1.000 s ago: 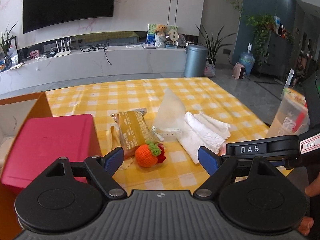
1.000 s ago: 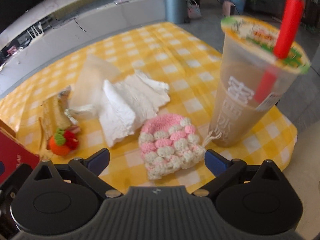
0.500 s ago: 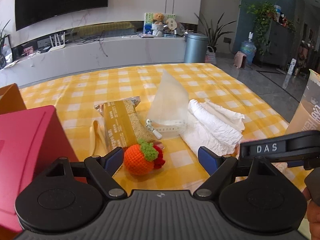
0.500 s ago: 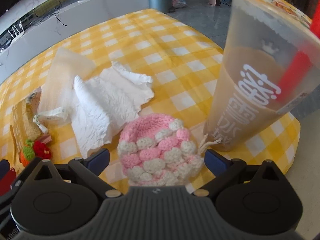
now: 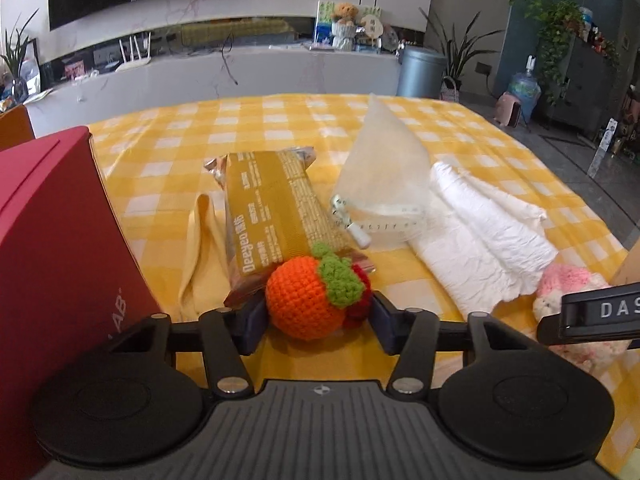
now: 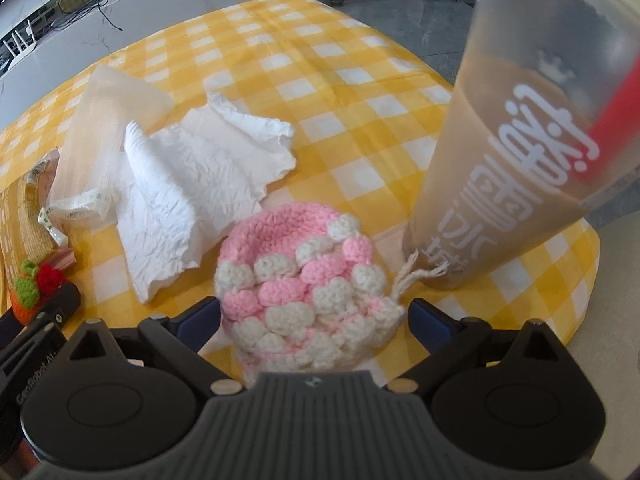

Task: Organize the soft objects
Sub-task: 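Grasp the orange crocheted fruit with the left tool while the right tool grasps the pink crocheted pouch, then lift the fruit with the left tool and the pouch with the right tool toward the box, then open the right tool to drop the pouch into the box while the left tool releases the fruit, then withdraw both tools from the box back toward the table items, then grasp the white crumpled tissue with the right tool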

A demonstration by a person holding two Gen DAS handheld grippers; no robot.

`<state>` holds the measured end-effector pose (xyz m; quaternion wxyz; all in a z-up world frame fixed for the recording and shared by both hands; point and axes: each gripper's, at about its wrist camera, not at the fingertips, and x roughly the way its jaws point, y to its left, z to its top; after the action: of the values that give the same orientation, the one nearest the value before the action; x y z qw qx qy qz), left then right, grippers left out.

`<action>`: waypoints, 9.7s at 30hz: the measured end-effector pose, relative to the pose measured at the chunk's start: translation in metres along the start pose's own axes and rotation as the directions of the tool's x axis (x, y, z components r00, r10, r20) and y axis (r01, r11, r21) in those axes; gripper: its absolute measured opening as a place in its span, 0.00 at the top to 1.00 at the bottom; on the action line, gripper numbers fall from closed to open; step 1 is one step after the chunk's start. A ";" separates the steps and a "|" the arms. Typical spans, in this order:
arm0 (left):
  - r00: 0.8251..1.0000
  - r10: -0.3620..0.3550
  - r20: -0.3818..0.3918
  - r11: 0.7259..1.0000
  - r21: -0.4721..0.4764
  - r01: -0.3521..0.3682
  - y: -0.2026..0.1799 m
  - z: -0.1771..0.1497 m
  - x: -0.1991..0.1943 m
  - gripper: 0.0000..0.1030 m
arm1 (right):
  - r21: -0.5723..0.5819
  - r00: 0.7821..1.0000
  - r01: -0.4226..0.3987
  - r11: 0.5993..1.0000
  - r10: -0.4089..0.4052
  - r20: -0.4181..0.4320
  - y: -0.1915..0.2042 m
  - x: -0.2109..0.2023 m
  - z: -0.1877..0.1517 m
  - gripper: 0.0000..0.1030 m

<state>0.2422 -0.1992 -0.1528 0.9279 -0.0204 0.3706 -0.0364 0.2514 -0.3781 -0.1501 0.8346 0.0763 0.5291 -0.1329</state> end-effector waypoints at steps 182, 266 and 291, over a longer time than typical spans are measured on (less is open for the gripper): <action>0.936 0.252 0.246 0.905 -0.403 -0.138 0.245 0.045 -0.215 0.00 | -0.483 0.799 -0.281 0.829 0.481 0.361 0.198 -0.185 -0.074 0.10; 0.984 -0.092 0.151 0.993 0.086 0.080 -0.001 -0.005 -0.122 0.00 | -0.209 0.950 -0.312 0.927 0.311 -0.039 0.016 -0.007 0.001 0.71; 0.975 -0.151 0.162 0.988 0.070 0.141 0.011 -0.012 -0.125 0.00 | -0.285 0.966 -0.201 0.937 0.238 0.104 0.038 0.006 0.023 0.03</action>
<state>0.1443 -0.1784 -0.0758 0.9506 -0.0235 0.2880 -0.1133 0.2852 -0.3486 -0.1461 0.8812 0.0105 0.4717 0.0301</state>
